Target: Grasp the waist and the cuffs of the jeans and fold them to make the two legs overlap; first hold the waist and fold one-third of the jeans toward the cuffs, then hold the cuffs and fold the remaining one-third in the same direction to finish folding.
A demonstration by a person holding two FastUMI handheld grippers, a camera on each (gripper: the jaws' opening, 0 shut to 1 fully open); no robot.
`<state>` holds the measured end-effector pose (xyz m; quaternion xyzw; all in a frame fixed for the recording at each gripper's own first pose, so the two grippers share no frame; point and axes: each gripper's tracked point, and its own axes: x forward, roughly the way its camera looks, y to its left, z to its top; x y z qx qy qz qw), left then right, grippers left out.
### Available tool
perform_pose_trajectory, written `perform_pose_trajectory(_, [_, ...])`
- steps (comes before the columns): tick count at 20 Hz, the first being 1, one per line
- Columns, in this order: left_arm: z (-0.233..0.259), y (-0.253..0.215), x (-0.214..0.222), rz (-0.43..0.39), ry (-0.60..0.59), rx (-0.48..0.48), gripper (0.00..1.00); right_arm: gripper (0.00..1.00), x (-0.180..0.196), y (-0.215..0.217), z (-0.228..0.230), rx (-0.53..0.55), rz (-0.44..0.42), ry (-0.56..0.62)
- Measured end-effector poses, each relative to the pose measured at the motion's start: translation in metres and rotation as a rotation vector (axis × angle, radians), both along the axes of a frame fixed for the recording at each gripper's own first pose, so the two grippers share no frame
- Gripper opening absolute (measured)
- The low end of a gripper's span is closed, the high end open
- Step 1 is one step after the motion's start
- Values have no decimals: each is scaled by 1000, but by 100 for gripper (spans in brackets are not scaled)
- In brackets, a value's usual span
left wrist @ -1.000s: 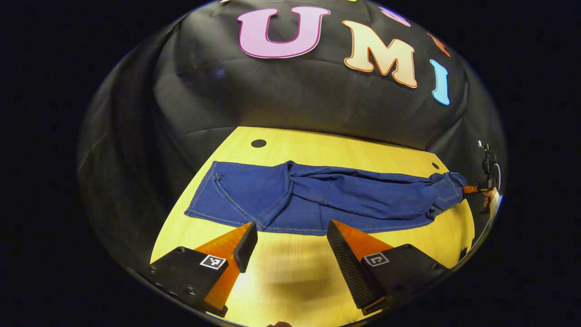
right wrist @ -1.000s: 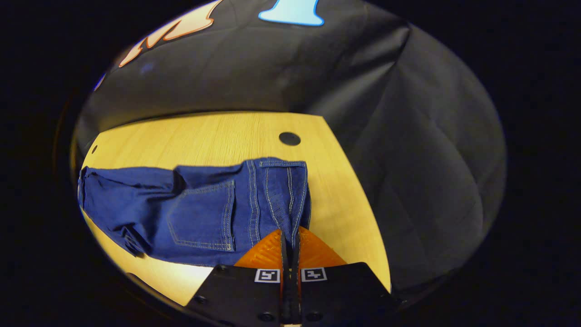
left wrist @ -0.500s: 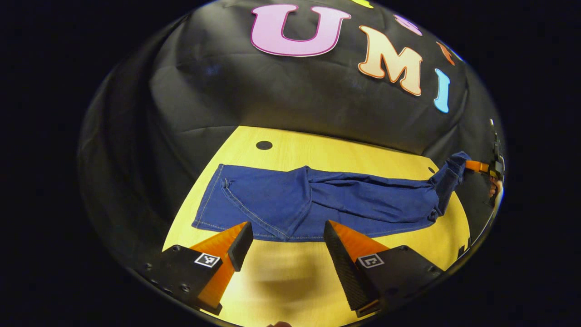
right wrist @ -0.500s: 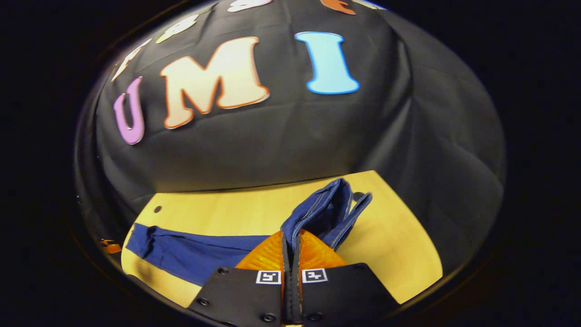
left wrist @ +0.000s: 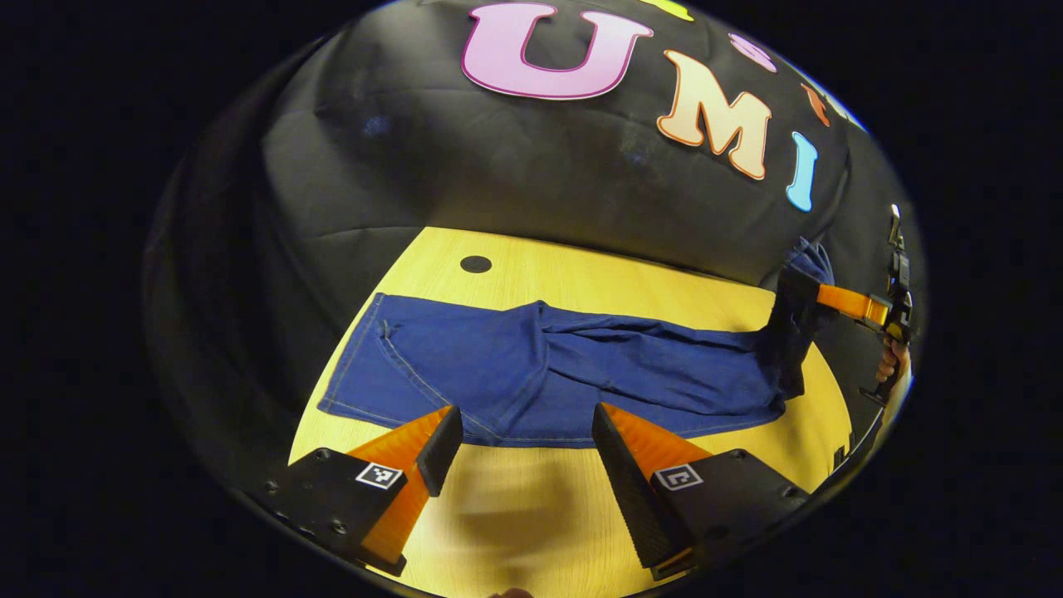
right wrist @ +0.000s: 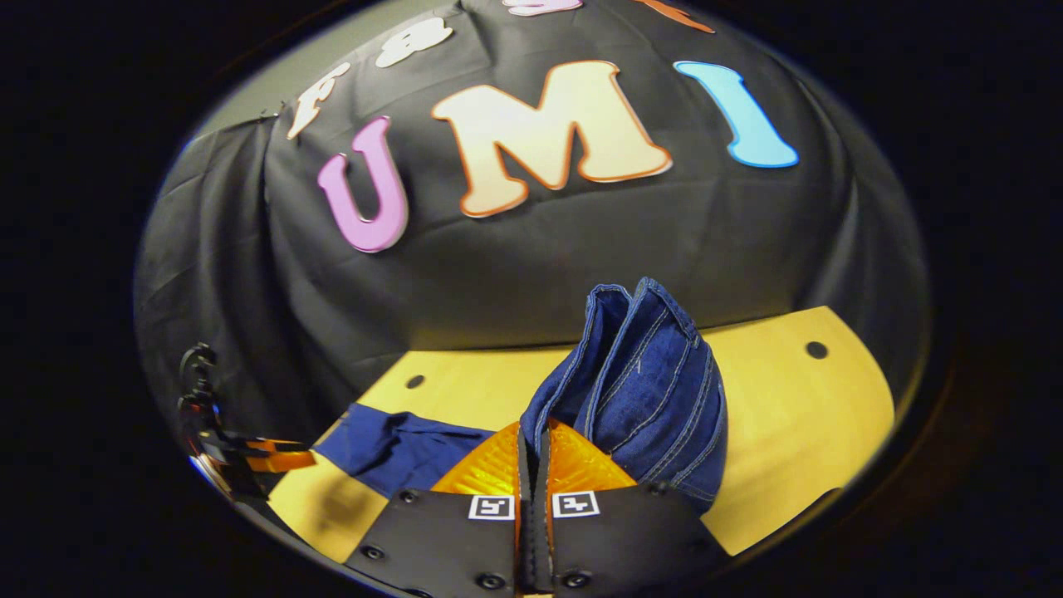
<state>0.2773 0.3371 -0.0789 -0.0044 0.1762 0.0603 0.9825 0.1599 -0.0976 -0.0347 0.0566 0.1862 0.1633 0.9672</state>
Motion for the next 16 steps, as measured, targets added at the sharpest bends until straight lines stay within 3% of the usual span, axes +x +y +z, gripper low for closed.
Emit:
perform_pose_trajectory(4, [-4,4,4,-5,2,-9,94,2,-11,-12,1,55,136,-39])
perform_pose_trajectory(7, [-7,6,4,-4,10,-24,94,2,9,-23,-47,21,199,63])
perform_pose_trajectory(11, [-8,7,3,-4,10,-16,94,2,52,-31,-130,-40,201,260])
perform_pose_trajectory(14, [-9,9,2,-1,7,-15,94,3,60,-30,-198,-136,183,388])
perform_pose_trajectory(16, [-10,14,-1,10,6,-21,94,0,75,-31,-206,-169,162,352])
